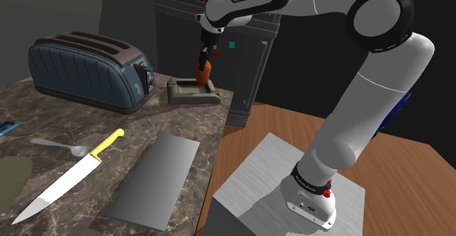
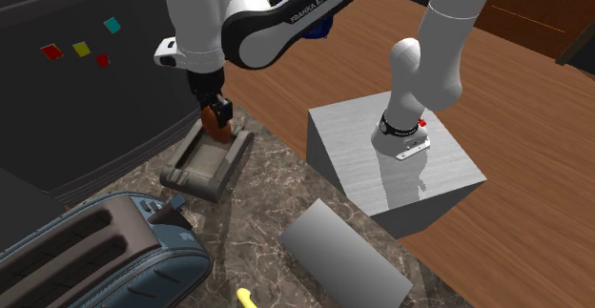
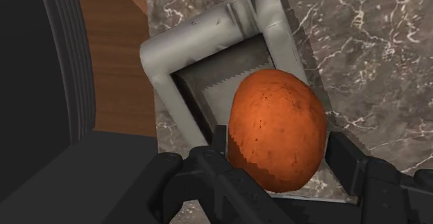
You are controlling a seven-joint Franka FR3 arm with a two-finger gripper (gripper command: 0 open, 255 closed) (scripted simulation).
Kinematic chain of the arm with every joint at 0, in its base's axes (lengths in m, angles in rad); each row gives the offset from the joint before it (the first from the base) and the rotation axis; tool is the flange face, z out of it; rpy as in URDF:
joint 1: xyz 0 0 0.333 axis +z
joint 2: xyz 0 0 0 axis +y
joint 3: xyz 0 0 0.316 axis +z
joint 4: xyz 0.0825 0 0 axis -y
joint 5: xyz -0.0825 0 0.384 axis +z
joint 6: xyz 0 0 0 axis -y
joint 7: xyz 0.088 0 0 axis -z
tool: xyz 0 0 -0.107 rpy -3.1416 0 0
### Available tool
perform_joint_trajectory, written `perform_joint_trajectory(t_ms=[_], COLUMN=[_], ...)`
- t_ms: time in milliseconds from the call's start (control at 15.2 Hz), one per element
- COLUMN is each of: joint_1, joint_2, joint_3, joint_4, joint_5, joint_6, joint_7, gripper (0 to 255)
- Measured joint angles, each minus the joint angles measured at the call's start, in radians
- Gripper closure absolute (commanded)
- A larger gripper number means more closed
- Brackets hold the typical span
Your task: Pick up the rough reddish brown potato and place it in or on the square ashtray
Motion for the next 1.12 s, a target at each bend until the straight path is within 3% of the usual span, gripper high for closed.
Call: perform_joint_trajectory(t_ms=[198,1122], joint_1=[-0.016,-0.018], joint_2=[0.074,0.136], joint_3=[-0.014,-0.015], joint_4=[0.088,-0.009], joint_5=[0.009,0.016], joint_6=[-0.014,0.161], joint_7=[-0.033,-0.043], gripper=[255,255])
